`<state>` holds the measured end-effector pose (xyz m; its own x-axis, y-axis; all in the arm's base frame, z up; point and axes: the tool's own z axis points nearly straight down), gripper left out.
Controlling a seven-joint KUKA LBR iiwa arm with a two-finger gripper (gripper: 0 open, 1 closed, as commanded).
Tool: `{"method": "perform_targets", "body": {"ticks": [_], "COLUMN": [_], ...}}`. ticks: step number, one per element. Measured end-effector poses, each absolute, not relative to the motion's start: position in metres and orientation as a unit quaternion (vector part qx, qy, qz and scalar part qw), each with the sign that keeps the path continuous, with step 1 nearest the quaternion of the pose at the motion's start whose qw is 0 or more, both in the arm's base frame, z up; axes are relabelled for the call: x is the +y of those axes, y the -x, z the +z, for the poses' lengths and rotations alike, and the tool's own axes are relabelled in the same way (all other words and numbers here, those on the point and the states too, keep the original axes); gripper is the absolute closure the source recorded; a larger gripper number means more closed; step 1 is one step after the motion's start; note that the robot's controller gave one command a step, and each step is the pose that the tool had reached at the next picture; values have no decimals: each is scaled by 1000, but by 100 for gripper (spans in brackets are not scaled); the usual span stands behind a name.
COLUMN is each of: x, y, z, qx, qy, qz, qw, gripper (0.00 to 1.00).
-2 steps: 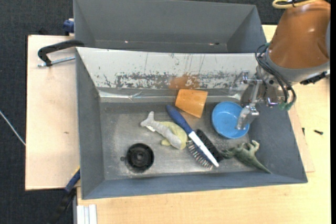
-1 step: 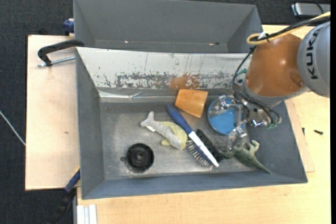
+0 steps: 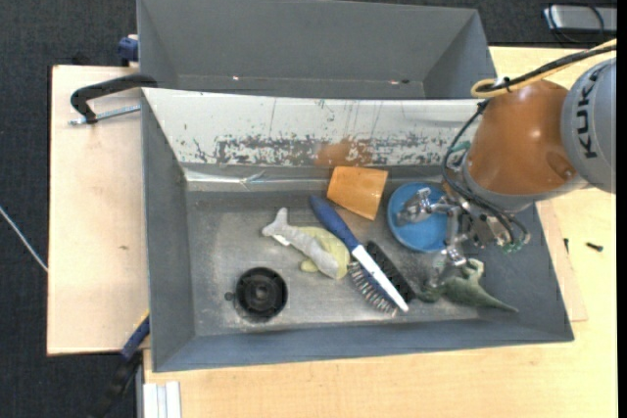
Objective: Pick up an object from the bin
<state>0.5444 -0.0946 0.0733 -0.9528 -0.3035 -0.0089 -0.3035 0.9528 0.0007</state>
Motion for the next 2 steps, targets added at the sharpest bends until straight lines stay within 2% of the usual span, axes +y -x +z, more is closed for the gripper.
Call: {"method": "perform_targets", "body": {"ticks": [1, 2], "x": [-98, -107], "y": [-546, -587], "z": [76, 216], "qx": [988, 984], "qy": [154, 177], "qz": [-3, -2], "qw": [6, 8], "gripper": [100, 100]}}
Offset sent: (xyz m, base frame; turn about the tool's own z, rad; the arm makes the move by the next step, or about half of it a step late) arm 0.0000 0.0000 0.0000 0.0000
